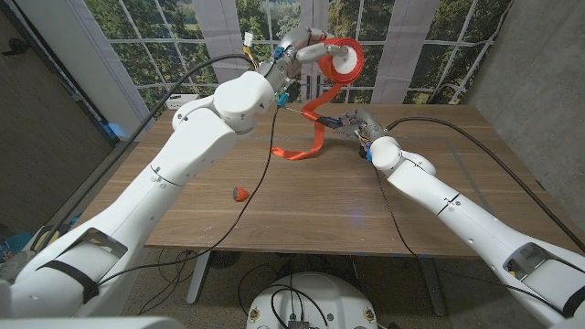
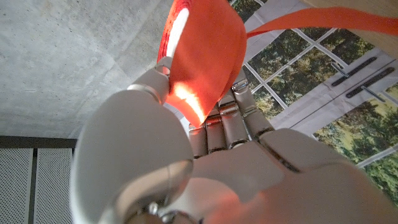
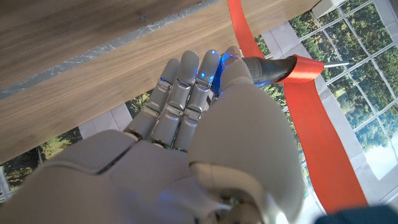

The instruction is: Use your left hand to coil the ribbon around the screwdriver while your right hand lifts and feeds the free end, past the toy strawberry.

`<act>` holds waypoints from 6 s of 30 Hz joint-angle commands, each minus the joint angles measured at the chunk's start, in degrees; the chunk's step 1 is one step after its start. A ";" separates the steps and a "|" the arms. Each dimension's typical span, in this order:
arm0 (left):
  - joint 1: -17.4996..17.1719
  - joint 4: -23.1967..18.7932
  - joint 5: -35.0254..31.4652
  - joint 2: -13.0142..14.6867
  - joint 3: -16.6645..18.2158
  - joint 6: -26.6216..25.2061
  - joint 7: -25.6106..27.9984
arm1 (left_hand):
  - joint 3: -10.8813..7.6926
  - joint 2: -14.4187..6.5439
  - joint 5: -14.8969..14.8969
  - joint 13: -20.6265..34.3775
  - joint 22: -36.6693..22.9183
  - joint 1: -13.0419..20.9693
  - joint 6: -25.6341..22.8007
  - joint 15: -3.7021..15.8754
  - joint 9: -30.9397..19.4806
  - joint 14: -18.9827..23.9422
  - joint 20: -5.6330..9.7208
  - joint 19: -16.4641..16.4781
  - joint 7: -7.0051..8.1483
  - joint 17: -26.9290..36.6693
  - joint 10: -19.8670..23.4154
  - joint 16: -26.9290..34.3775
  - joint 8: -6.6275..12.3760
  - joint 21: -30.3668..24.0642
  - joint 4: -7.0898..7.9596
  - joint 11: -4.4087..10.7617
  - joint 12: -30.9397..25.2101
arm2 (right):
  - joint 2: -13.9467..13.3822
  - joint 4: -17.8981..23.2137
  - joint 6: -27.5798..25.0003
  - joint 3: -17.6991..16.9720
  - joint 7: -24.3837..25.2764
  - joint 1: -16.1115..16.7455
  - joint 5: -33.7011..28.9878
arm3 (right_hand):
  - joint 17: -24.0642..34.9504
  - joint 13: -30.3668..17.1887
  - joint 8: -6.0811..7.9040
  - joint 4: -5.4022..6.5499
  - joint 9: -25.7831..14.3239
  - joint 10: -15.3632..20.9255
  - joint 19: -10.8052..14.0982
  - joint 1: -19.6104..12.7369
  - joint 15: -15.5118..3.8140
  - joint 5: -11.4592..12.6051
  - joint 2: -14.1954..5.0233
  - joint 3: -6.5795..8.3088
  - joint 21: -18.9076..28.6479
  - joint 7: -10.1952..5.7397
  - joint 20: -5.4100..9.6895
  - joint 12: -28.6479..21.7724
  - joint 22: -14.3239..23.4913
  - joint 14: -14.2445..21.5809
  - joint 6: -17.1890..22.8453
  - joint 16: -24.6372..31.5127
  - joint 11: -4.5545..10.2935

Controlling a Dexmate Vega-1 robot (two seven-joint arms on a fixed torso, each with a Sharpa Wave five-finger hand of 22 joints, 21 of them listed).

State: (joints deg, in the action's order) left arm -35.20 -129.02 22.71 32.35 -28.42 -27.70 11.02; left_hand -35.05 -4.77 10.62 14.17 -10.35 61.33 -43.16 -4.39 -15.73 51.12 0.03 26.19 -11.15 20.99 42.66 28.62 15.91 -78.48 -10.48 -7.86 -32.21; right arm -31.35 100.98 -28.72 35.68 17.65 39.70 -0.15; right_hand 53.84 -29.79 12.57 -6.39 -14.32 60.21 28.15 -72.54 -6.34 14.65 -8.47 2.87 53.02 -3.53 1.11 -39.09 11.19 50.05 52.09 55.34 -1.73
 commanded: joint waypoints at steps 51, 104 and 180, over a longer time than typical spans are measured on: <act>-8.00 -4.23 15.69 9.58 -0.60 -17.23 12.94 | -1.48 -4.37 0.47 13.72 0.03 4.63 -10.75 15.00 -1.46 12.24 -0.22 0.24 6.70 2.43 14.76 -0.08 -0.22 -1.22 0.61 13.77 0.67 | 1.46 -0.73 9.15 -13.18 11.03 3.88 17.81 | -1.64 -0.11 0.12 -0.49 -3.89 0.51 -0.30 0.09 -4.78 0.38 -0.61 0.45 2.90 5.69 -0.46 -0.18 -0.35 -0.80 16.58 3.05 -0.10; -14.11 3.24 20.63 7.86 13.49 -17.09 30.98 | -1.42 -4.38 0.49 14.01 0.11 4.81 -11.18 15.06 -1.85 12.28 -0.11 -0.09 6.73 2.44 15.03 -0.44 -0.95 -1.70 0.73 13.40 1.49 | -3.33 -12.84 52.04 -11.19 -18.43 4.68 20.73 | 0.70 -1.81 -0.13 0.20 -4.05 -2.13 -3.89 1.02 -5.67 0.02 -0.71 1.23 3.60 3.09 2.12 -0.32 -0.42 -3.05 15.45 1.00 1.59; 17.90 15.28 6.22 -1.43 -2.86 -14.62 6.55 | -1.28 -4.33 0.47 14.76 0.18 4.77 -11.51 15.09 -2.17 12.46 -0.02 -0.17 6.69 2.70 15.52 -0.74 -1.80 -1.99 0.80 13.46 2.25 | -2.26 -11.18 17.40 1.17 -15.13 -5.20 -3.28 | 0.52 -1.30 0.02 -0.20 -3.29 -1.50 -4.17 0.86 -5.57 -0.06 -0.25 1.33 5.32 3.12 1.43 0.19 -0.56 -2.31 16.03 0.26 1.04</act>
State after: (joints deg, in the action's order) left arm -18.19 -112.75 29.63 30.78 -30.51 -43.96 20.35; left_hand -35.05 -4.43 10.75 17.16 -10.09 61.67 -43.76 -4.51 -17.71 51.63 -0.31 26.09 -11.35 21.70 43.40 27.67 13.80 -80.08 -10.48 -8.58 -29.89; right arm -34.39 89.99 -0.37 34.99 4.98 37.22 -5.02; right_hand 54.37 -31.05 11.92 -6.33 -15.18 58.34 23.34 -71.90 -5.54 14.17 -7.84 4.06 57.74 -3.53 2.66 -39.16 10.68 47.00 52.10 55.11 -0.32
